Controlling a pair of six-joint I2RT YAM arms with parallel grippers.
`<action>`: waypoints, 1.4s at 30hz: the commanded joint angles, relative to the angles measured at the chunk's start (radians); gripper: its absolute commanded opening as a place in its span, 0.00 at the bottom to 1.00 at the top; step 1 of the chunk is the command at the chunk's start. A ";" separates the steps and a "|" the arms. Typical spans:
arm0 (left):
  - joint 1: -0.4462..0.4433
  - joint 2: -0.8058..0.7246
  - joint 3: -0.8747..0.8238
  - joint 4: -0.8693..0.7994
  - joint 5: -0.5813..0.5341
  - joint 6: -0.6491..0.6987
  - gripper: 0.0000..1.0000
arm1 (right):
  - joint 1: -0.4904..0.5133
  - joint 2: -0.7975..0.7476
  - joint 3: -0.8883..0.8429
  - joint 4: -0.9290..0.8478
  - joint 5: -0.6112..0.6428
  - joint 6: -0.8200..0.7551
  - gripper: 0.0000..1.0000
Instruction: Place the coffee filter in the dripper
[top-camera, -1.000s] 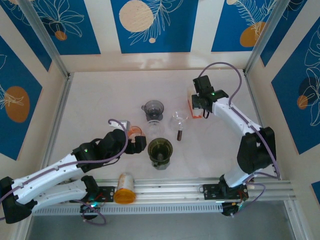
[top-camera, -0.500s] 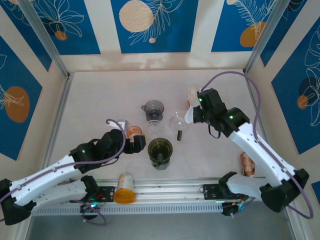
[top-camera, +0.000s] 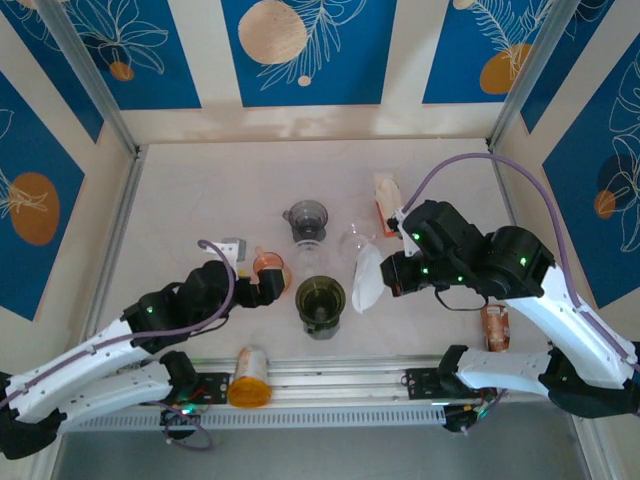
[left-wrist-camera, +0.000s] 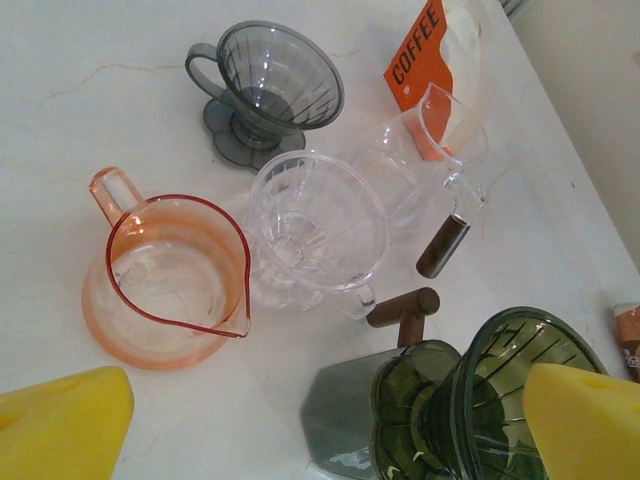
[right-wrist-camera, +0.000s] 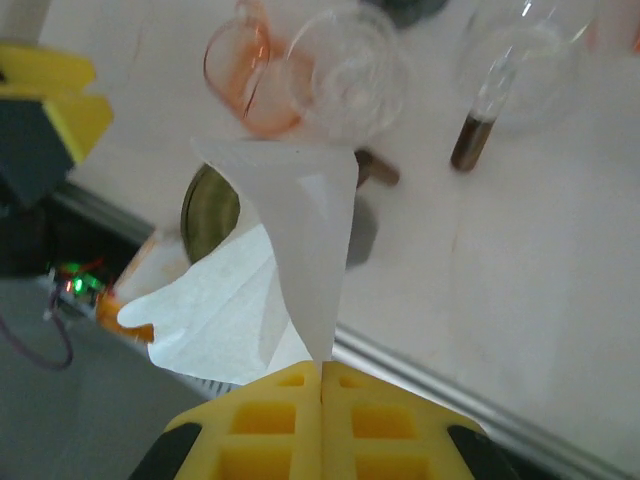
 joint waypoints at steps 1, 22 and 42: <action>0.014 -0.014 0.010 -0.007 -0.012 0.028 1.00 | 0.032 0.066 0.027 -0.108 -0.126 0.087 0.00; 0.015 -0.024 0.014 0.045 0.101 0.052 1.00 | -0.066 0.340 0.095 -0.057 -0.328 0.082 0.00; 0.081 0.078 -0.048 0.265 0.459 0.047 1.00 | -0.023 0.576 0.142 -0.050 -0.092 -0.037 0.00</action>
